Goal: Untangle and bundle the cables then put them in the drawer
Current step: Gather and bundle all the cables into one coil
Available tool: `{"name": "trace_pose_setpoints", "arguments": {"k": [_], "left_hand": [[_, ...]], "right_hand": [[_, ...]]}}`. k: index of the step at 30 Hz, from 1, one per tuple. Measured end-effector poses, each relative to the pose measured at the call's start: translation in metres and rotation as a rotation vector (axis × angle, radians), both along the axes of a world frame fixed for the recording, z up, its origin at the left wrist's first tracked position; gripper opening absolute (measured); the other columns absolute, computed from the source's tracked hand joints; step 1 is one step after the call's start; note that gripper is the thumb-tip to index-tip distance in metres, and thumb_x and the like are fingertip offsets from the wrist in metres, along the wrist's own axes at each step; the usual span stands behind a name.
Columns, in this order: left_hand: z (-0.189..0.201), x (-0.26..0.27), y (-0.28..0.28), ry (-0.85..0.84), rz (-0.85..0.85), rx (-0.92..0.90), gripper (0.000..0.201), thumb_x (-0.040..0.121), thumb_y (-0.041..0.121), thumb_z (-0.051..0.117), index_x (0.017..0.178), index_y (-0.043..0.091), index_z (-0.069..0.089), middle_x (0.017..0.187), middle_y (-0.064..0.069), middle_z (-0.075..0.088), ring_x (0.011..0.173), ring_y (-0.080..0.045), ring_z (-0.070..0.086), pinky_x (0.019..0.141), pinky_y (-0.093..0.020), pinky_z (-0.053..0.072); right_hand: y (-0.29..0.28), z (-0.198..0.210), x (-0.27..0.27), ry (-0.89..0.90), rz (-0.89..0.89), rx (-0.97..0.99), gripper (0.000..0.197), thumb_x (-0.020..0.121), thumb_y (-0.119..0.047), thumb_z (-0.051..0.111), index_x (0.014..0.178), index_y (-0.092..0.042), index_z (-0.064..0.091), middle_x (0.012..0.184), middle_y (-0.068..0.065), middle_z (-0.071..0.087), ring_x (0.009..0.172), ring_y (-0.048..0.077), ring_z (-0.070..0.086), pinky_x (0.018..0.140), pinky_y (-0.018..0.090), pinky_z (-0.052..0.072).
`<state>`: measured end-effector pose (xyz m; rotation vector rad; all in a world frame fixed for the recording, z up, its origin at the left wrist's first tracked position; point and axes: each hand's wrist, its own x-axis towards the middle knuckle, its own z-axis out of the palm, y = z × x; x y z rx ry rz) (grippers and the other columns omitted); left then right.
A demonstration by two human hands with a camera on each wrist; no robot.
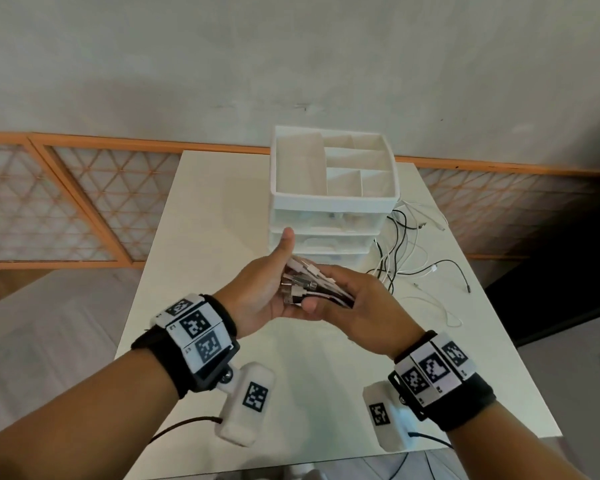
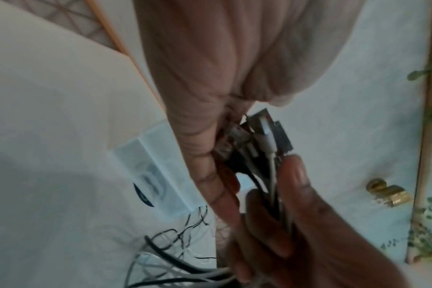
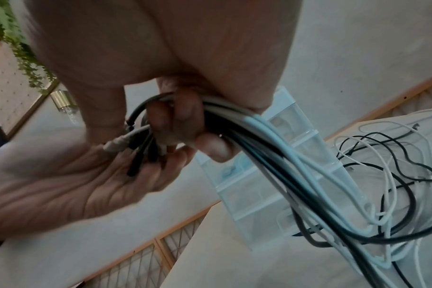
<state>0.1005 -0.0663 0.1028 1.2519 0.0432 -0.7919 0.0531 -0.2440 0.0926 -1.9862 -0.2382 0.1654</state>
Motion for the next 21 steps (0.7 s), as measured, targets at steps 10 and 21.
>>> {"name": "trace_pose_setpoints", "arguments": {"k": [10, 21], "left_hand": [[0.005, -0.001, -0.008, -0.120, 0.037, 0.260, 0.044, 0.105, 0.038, 0.038, 0.085, 0.006, 0.061, 0.059, -0.010, 0.059, 0.047, -0.022, 0.052, 0.046, -0.026, 0.037], [0.005, -0.005, -0.009, -0.266, -0.011, 0.285, 0.061, 0.083, 0.071, 0.055, 0.064, 0.013, 0.061, 0.055, -0.004, 0.040, 0.046, -0.014, 0.029, 0.043, -0.022, 0.020]], "right_hand": [[0.008, -0.005, -0.003, -0.202, -0.018, -0.151, 0.046, 0.101, -0.032, 0.055, 0.146, -0.031, 0.048, 0.059, -0.016, 0.055, 0.049, 0.005, 0.045, 0.053, 0.011, 0.033], [0.013, -0.012, -0.001, -0.230, 0.020, -0.128, 0.029, 0.103, -0.037, 0.050, 0.121, -0.021, 0.066, 0.077, 0.003, 0.065, 0.063, 0.014, 0.054, 0.062, 0.037, 0.050]]}}
